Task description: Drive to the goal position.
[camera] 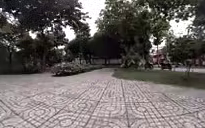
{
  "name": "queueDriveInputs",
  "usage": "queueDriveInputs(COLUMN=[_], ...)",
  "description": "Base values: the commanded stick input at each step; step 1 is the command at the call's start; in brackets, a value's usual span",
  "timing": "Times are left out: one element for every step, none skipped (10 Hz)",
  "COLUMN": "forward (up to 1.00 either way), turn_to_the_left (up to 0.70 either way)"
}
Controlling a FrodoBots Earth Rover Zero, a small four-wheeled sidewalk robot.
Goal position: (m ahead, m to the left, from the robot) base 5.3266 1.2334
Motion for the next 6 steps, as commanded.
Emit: queueDriveInputs(forward=[0.7,0.7,0.7,0.7,0.7,0.7], turn_to_the_left=[0.03,0.25,0.0,0.0,0.0,0.0])
